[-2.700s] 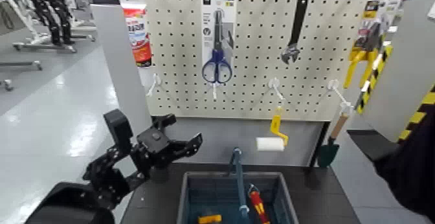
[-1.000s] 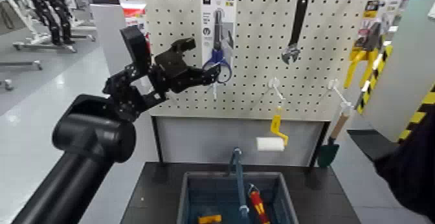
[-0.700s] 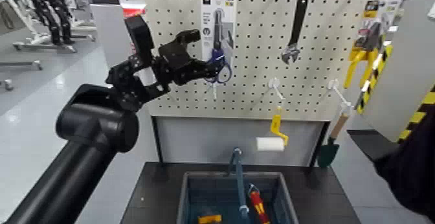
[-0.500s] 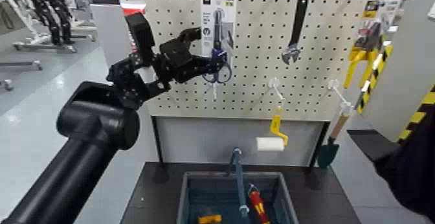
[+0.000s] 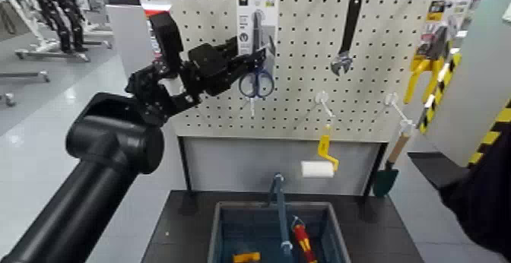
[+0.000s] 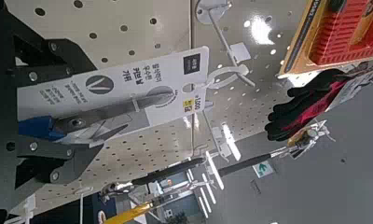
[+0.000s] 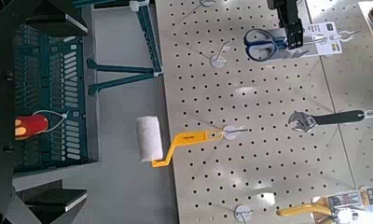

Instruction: Put the blue scissors into the crate.

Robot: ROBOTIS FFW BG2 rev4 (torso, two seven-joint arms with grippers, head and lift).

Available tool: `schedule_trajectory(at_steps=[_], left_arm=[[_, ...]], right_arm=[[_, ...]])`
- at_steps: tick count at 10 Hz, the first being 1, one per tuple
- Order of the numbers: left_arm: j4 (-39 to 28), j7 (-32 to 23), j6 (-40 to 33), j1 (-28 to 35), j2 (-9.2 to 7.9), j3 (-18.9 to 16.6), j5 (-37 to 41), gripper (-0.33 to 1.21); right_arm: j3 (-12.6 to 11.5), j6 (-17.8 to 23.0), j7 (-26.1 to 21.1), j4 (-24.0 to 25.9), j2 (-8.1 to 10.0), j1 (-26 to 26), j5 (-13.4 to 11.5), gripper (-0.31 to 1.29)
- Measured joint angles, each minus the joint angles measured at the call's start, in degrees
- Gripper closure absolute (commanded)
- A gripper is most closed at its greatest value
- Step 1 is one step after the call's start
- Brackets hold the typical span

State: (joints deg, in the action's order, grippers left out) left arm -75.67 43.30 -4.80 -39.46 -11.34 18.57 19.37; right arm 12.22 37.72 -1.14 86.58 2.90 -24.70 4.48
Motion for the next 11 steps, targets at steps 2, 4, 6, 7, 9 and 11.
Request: schedule_trajectory(at_steps=[2, 4, 6, 7, 9, 11], left_arm=[[-0.2, 0.1, -0.2, 0.0, -0.06, -0.3, 0.0, 1.18], [-0.3, 0.1, -0.4, 0.1, -0.09, -0.4, 0.0, 1.18], [-0.3, 0.1, -0.4, 0.1, -0.09, -0.6, 0.0, 1.18], [-0.3, 0.1, -0.5, 0.1, -0.09, -0.7, 0.0, 1.18], [-0.5, 0.1, -0.5, 0.1, -0.09, -0.7, -0.2, 1.18], [-3.4, 0.1, -0.2, 0.8, -0.26, -1.6, -0.1, 1.18]], right_arm=[[0.1, 0.0, 0.0, 0.0, 0.00, 0.0, 0.0, 0.09], [0.1, 0.0, 0.0, 0.0, 0.00, 0.0, 0.0, 0.09], [0.1, 0.0, 0.0, 0.0, -0.01, 0.0, 0.0, 0.09], [0.2, 0.0, 0.0, 0.0, -0.05, 0.0, 0.0, 0.09], [0.2, 0.0, 0.0, 0.0, -0.06, 0.0, 0.0, 0.09], [0.2, 0.0, 0.0, 0.0, -0.03, 0.0, 0.0, 0.09]])
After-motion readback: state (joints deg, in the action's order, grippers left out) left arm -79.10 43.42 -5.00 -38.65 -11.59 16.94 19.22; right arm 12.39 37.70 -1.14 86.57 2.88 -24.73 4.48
